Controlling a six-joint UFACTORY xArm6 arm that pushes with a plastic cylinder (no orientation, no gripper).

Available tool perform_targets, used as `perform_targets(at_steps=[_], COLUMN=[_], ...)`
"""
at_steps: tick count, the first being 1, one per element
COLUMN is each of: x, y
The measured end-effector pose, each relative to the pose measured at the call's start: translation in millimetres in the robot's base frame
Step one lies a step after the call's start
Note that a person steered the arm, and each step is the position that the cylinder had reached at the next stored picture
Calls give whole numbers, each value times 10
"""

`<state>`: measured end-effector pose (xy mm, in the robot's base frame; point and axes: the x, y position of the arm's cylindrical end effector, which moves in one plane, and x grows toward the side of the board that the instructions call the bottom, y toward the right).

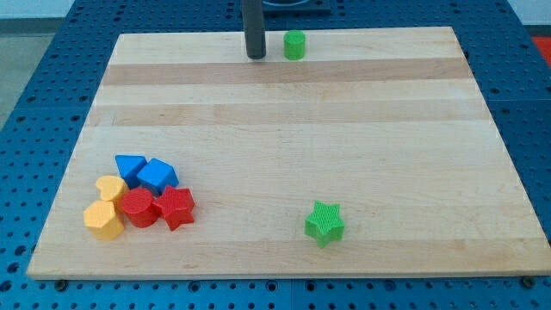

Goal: Slide the green circle to the center of the board

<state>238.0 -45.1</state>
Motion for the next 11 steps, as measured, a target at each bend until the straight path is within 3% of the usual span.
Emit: perform_targets(at_steps=[2, 5, 11], x=[-371, -343, 855], y=[475, 769, 532])
